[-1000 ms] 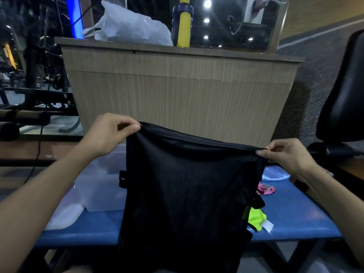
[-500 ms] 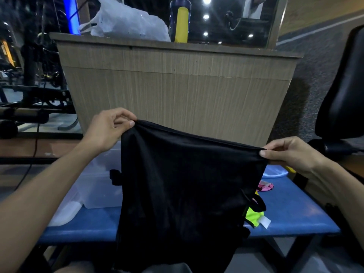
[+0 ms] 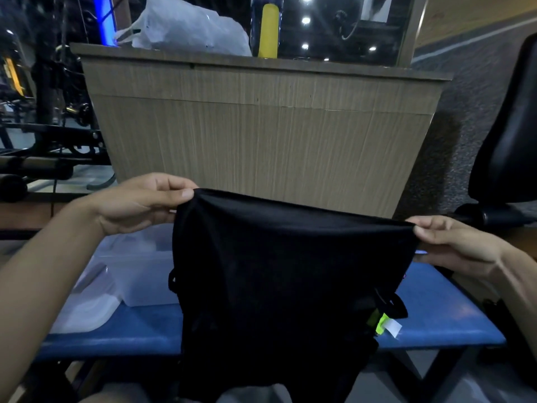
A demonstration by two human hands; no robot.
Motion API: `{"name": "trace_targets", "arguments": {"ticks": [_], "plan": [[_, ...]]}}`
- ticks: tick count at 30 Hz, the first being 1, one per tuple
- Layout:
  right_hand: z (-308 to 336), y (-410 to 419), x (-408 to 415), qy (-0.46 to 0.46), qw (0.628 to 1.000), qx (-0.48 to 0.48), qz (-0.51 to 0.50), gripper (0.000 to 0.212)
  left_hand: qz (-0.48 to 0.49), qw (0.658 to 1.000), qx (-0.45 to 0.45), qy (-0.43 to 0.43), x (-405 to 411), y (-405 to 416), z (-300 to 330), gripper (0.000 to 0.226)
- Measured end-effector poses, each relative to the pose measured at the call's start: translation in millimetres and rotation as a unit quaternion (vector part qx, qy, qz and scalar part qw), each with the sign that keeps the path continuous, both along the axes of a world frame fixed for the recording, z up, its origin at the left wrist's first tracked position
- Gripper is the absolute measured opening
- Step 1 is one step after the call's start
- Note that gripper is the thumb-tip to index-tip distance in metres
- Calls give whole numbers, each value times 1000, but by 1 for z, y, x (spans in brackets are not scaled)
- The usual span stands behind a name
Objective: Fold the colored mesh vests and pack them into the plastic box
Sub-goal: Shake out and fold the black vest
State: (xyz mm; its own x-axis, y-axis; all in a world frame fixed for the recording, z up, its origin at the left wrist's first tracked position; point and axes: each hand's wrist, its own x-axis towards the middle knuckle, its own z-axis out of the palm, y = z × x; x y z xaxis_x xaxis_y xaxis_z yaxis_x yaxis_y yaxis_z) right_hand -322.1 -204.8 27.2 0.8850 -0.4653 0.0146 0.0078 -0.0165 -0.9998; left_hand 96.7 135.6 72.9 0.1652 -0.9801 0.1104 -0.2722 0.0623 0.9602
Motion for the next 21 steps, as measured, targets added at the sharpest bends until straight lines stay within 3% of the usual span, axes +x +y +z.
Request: {"name": "trace_targets", "arguments": {"ticks": [2, 3, 5, 7, 9, 11, 13, 14, 17, 19, 21], "plan": [[-5, 2, 1, -45, 999, 28, -3, 25, -10, 1000, -1, 26, 3, -1, -3, 51], [-10, -1, 2, -44, 998, 39, 1, 34, -4, 999, -6, 38, 5, -4, -6, 44], [-14, -4, 9, 18, 999, 34, -1, 55, 31, 998, -15, 50, 7, -10, -10, 20], [-19, -4, 16, 145, 989, -9, 4, 74, 66, 997, -26, 38, 9, -16, -13, 17], [-18, -1, 21, 228, 973, -40, 22, 66, 80, 996, -31, 24, 11, -19, -15, 40], [-18, 2, 23, 243, 969, -37, 28, 65, 92, 995, -36, 15, 14, -20, -17, 65], [-20, 1, 25, 223, 974, -13, 29, 71, 96, 994, -41, 14, 17, -20, -18, 73], [-20, 2, 26, 200, 979, -5, 32, 76, 96, 994, -41, 17, 18, -20, -19, 67], [-24, 2, 28, 79, 997, 10, 1, 86, 86, 996, -29, 15, 17, -15, -19, 18], [-24, 4, 31, -8, 999, 22, -26, 83, 46, 999, -5, -7, 19, -8, -21, 14], [-20, 7, 37, -79, 995, 32, -43, 79, -13, 1000, 8, -2, 19, 0, -23, 24]]}}
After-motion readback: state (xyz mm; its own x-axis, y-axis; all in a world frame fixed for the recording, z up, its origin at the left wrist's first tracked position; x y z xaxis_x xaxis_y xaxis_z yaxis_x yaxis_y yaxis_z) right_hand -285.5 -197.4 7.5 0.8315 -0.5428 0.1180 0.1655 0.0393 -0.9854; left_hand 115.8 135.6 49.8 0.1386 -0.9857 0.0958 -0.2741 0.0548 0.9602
